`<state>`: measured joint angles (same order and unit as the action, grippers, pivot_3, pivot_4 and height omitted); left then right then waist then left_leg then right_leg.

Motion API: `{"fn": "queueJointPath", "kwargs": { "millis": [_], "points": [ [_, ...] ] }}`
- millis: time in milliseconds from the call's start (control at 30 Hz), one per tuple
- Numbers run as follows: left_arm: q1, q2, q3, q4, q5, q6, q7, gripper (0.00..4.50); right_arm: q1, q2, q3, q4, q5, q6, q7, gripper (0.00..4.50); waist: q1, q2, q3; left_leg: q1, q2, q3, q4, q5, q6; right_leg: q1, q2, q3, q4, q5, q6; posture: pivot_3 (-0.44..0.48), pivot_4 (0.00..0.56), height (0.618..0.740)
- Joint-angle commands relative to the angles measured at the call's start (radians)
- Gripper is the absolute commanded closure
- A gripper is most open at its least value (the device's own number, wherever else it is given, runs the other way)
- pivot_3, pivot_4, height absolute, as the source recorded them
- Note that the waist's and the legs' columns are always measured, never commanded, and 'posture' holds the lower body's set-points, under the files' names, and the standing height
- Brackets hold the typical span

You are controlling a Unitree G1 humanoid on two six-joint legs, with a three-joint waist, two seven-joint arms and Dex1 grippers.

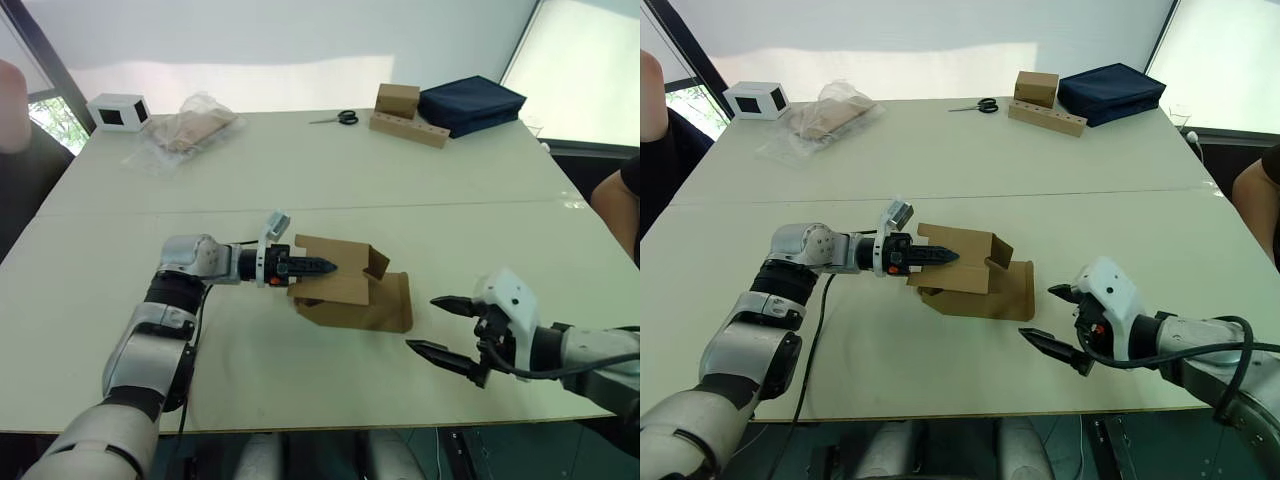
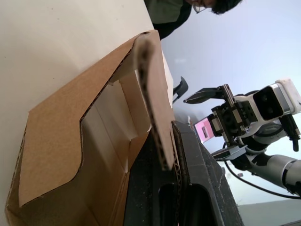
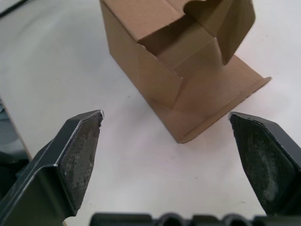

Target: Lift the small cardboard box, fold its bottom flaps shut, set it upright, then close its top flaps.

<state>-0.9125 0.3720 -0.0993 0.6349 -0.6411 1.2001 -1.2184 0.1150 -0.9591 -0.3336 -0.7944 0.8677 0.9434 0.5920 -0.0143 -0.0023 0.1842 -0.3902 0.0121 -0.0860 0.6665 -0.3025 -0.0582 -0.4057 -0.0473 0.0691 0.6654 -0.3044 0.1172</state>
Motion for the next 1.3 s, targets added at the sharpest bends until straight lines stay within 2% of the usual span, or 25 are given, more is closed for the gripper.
{"fn": "queueJointPath", "kwargs": {
  "millis": [33,167,267,333,433,567,733,833,1000,1167,1300],
  "points": [
    [0.003,0.008,0.044,-0.057,-0.007,-0.007,0.023,4.46,-0.011,0.018,-0.019,0.003,0.001,-0.03,0.006,0.0,0.0,0.0,0.0,0.0,0.0,0.0,0.0,0.0,0.0,0.0,0.0,0.0,0.0,0.0,0.0,0.0,0.15,0.74],
    [0.016,0.003,0.132,-0.137,-0.019,-0.085,0.094,4.46,-0.038,0.056,-0.057,0.042,0.019,-0.052,-0.009,0.0,0.0,0.0,0.0,0.0,0.0,0.0,0.0,0.0,0.0,0.0,0.0,0.0,0.0,0.0,0.0,0.0,0.15,0.74],
    [0.038,0.001,0.215,-0.257,-0.012,-0.275,0.132,4.46,-0.123,0.141,-0.104,0.115,0.043,-0.101,-0.072,0.0,-0.001,0.0,0.0,0.0,0.0,0.0,0.0,0.002,-0.003,0.0,0.0,0.0,0.0,0.0,0.0,0.0,0.15,0.74],
    [0.02,0.02,0.233,-0.289,-0.015,-0.316,0.125,4.46,-0.193,0.199,-0.121,0.164,0.048,-0.133,-0.121,0.0,-0.001,-0.001,0.0,0.0,0.001,0.0,0.0,0.002,-0.004,0.0,-0.001,0.0,0.0,0.0,0.0,0.0,0.15,0.74],
    [-0.03,0.056,0.241,-0.291,-0.012,-0.367,0.094,4.46,-0.301,0.275,-0.122,0.225,0.06,-0.163,-0.192,0.0,-0.001,0.0,0.0,0.0,0.001,0.0,0.0,0.003,-0.005,-0.001,0.0,0.0,0.0,0.0,0.0,0.0,0.15,0.74],
    [-0.108,0.121,0.19,-0.277,0.055,-0.503,0.014,4.46,-0.498,0.389,-0.091,0.32,0.088,-0.199,-0.288,0.0,-0.004,0.0,0.0,0.0,0.0,0.001,0.0,0.003,-0.005,-0.001,-0.001,0.0,0.001,0.0,0.0,0.0,0.15,0.74],
    [-0.174,0.163,0.157,-0.236,0.09,-0.592,-0.091,4.46,-0.708,0.488,-0.034,0.414,0.111,-0.224,-0.319,0.0,-0.008,0.001,0.0,0.0,0.0,0.001,-0.002,0.003,-0.006,-0.003,0.0,0.0,0.001,0.0,0.0,0.0,0.15,0.74],
    [-0.204,0.177,0.148,-0.202,0.104,-0.632,-0.139,4.5,-0.803,0.525,-0.004,0.451,0.116,-0.236,-0.312,0.72,-0.011,0.001,0.0,-0.001,0.0,0.001,-0.002,0.003,-0.006,-0.003,0.0,0.0,0.001,0.0,0.0,0.0,0.15,0.74],
    [-0.222,0.168,0.145,-0.189,0.107,-0.656,-0.17,4.5,-0.867,0.549,0.034,0.478,0.105,-0.252,-0.288,2.59,-0.014,0.001,0.0,-0.001,0.0,0.001,-0.002,0.003,-0.005,-0.003,0.0,0.0,0.001,0.0,0.0,0.0,0.15,0.74],
    [-0.222,0.157,0.157,-0.203,0.091,-0.65,-0.179,4.5,-0.875,0.563,0.079,0.487,0.08,-0.258,-0.277,4.46,-0.029,0.001,0.0,-0.002,0.0,0.0,-0.002,0.003,-0.005,-0.003,0.0,0.0,0.001,0.0,0.0,0.0,0.15,0.74],
    [-0.213,0.156,0.157,-0.219,0.089,-0.65,-0.188,4.5,-0.867,0.57,0.107,0.489,0.051,-0.266,-0.266,4.46,-0.036,0.001,0.0,-0.002,0.0,0.0,-0.002,0.003,-0.005,-0.004,0.0,0.0,0.001,0.0,0.0,0.0,0.15,0.74]
  ]
}}
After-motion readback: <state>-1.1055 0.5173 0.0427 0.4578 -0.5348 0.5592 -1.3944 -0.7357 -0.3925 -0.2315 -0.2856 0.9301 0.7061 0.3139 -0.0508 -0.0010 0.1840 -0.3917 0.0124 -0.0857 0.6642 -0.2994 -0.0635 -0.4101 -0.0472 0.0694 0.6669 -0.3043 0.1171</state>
